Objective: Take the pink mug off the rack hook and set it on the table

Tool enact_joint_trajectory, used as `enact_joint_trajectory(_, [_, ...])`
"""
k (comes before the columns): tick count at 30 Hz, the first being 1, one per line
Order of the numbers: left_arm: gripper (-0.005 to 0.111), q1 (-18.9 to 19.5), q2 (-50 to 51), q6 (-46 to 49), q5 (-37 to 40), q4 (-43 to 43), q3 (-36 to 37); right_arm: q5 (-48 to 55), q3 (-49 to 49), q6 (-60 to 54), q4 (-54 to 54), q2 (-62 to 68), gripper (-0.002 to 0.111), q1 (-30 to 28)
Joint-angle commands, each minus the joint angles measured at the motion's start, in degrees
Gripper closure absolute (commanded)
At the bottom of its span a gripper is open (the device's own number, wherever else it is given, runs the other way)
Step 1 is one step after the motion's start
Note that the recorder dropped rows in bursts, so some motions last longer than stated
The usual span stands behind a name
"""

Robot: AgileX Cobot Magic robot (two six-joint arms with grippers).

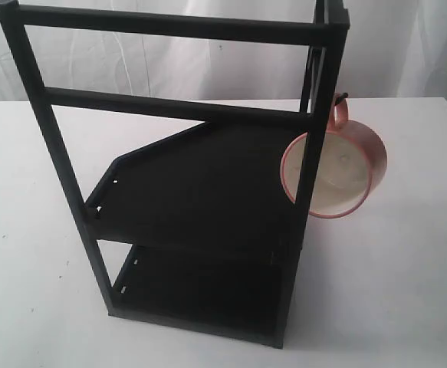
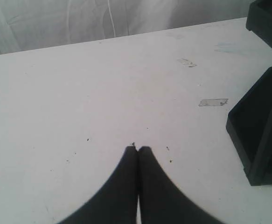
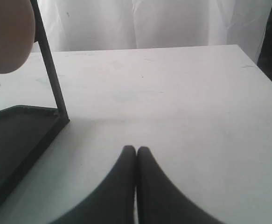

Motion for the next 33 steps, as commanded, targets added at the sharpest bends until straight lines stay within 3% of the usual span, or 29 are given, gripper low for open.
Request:
enact_joint_trajectory(1, [0.107, 0.20, -0.29, -0.07, 0.02, -0.46, 0.28, -0.10, -0.50, -0.27, -0.11, -0.33, 0.108, -0.24])
enact_joint_trajectory(15, [0.107, 0.20, -0.29, -0.07, 0.02, -0.46, 0.28, -0.84, -0.50, 0.37, 0.31, -0.33, 0.108, -0.24])
enact_joint_trajectory(21, [0.107, 0.20, -0.29, -0.07, 0.02, -0.46, 0.28, -16.74, -0.50, 11.51, 16.27, -0.33, 0.108, -0.24])
enact_joint_trajectory(27, [0.107, 0.20, -0.29, -0.07, 0.02, -0.46, 0.28, -29.47, -0.50, 19.30, 20.60, -0.33, 0.108, -0.24])
enact_joint_trajectory(30, [0.107, 0.20, -0.29, -0.07, 0.02, -0.46, 0.28, -26.43, -2.17, 19.95, 13.86, -0.33, 0.108, -0.06])
enact_joint_trajectory(33, [0.107, 0.20, -0.29, -0.07, 0.02, -0.46, 0.28, -13.35, -10.03, 20.17, 4.47, -0.33, 0.108, 0.86])
